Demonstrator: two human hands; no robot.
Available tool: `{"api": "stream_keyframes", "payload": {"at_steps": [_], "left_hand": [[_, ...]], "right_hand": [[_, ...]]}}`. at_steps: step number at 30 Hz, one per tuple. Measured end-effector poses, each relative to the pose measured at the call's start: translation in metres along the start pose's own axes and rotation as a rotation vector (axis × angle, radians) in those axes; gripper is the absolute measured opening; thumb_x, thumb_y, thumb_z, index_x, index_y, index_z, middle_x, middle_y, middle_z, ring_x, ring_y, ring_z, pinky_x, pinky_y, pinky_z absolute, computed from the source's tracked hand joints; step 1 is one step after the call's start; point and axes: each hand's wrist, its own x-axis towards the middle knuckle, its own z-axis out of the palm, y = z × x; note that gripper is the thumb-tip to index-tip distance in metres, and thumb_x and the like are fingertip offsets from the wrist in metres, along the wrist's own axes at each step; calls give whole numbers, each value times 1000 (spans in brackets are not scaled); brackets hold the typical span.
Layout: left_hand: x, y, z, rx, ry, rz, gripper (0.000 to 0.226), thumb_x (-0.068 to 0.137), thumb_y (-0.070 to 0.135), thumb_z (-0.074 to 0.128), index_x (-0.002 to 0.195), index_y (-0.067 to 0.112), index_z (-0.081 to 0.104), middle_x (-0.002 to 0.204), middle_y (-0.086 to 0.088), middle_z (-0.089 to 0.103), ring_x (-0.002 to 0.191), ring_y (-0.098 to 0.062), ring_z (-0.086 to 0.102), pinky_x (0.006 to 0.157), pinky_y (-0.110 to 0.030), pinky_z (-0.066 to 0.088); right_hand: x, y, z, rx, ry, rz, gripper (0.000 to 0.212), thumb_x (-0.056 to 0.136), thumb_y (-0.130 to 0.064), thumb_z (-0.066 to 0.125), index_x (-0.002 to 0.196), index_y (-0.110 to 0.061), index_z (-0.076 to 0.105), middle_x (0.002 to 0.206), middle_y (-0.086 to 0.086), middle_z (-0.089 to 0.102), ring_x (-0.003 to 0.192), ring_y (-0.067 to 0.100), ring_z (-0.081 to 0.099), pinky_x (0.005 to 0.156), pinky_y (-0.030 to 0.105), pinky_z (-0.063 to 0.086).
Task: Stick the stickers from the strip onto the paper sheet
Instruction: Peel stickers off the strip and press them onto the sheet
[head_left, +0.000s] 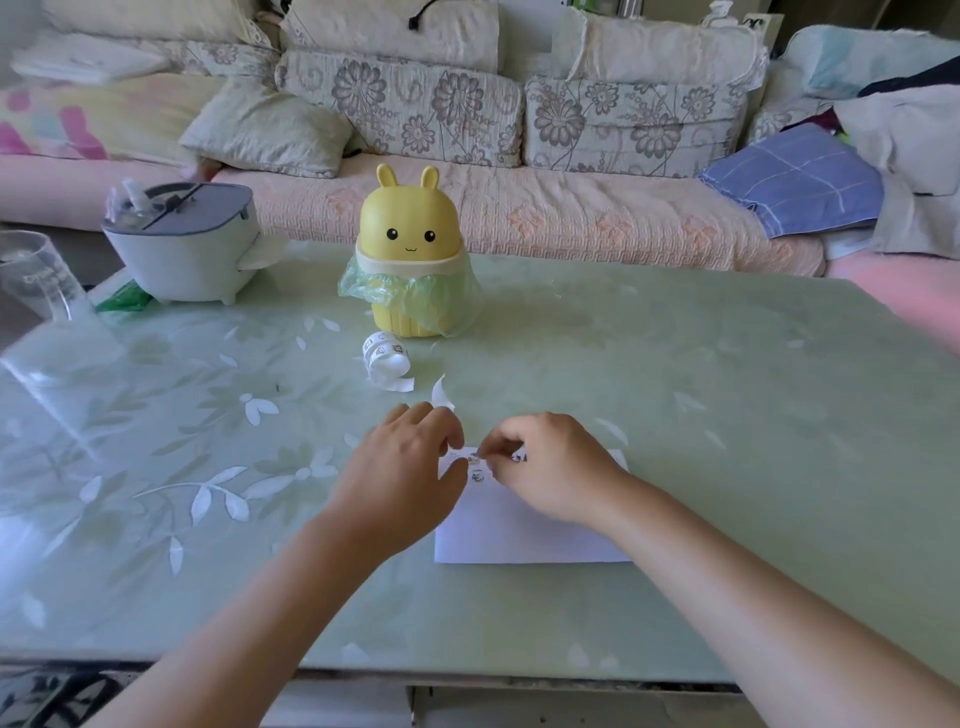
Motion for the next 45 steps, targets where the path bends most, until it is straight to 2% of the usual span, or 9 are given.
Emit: {"api": "stream_keyframes", "payload": {"at_steps": [10, 13, 18, 24, 27, 31, 34, 40, 45], "left_hand": [[-30, -38, -19, 264, -78, -68, 34, 69, 52, 77, 88, 30, 60, 79, 12, 59, 78, -19, 56, 66, -29, 32], [-32, -40, -26, 107, -100, -177, 16, 84, 40, 66, 98, 32, 61, 88, 13, 64, 87, -17, 56, 69, -29, 35], [-31, -44, -33, -296, -75, -383, 21, 83, 35, 71, 71, 34, 55, 63, 20, 57, 59, -3, 50, 51, -15, 35], [-28, -39, -37, -525, -38, -457, 30, 82, 47, 73, 72, 19, 66, 70, -1, 62, 58, -7, 46, 53, -20, 35], [-26, -35, -40, -549, -48, -489, 24, 84, 46, 69, 75, 24, 69, 74, 8, 67, 65, -7, 58, 55, -18, 40], [-22, -31, -43, -680, -34, -589, 21, 92, 38, 59, 77, 27, 68, 56, 16, 57, 50, -6, 44, 49, -19, 35], [-19, -31, -44, -774, -31, -643, 19, 91, 31, 63, 76, 24, 72, 71, -2, 66, 59, -8, 49, 59, -22, 39], [-13, -30, -43, -930, -6, -788, 19, 94, 28, 61, 85, 18, 75, 84, 1, 74, 60, -8, 58, 57, -18, 41], [-11, -29, -42, -941, -14, -801, 20, 94, 25, 60, 90, 12, 74, 81, 2, 75, 61, -10, 61, 61, -24, 38]], "right_hand": [[17, -19, 27, 22, -79, 13, 15, 92, -26, 62, 95, -33, 75, 94, -20, 72, 87, 0, 62, 82, 20, 49], [20, -25, 32, 36, -91, 14, 15, 92, -26, 62, 95, -32, 76, 94, -19, 72, 85, -2, 62, 78, 17, 47], [22, -41, 35, 272, -78, 79, 16, 93, -24, 63, 82, -22, 75, 67, -15, 68, 53, 2, 56, 54, 15, 42], [27, -61, 35, 658, -135, 166, 18, 94, -29, 67, 90, -13, 74, 77, -5, 73, 58, 15, 57, 48, 26, 38], [32, -67, 37, 788, -80, 218, 13, 92, -25, 70, 91, -12, 71, 78, -2, 69, 57, 15, 56, 46, 25, 36], [34, -67, 35, 724, -12, 190, 12, 95, -23, 67, 87, -14, 70, 79, -1, 70, 55, 14, 57, 42, 20, 35], [33, -66, 36, 704, 20, 164, 11, 95, -22, 68, 90, -13, 72, 75, -2, 69, 53, 15, 57, 42, 23, 35], [31, -65, 34, 613, 59, 75, 23, 93, -18, 69, 113, -26, 63, 78, -3, 73, 54, 14, 60, 46, 22, 41], [31, -61, 36, 512, 103, -17, 16, 87, -13, 75, 94, -26, 67, 78, -5, 68, 52, 12, 60, 52, 19, 45]]}}
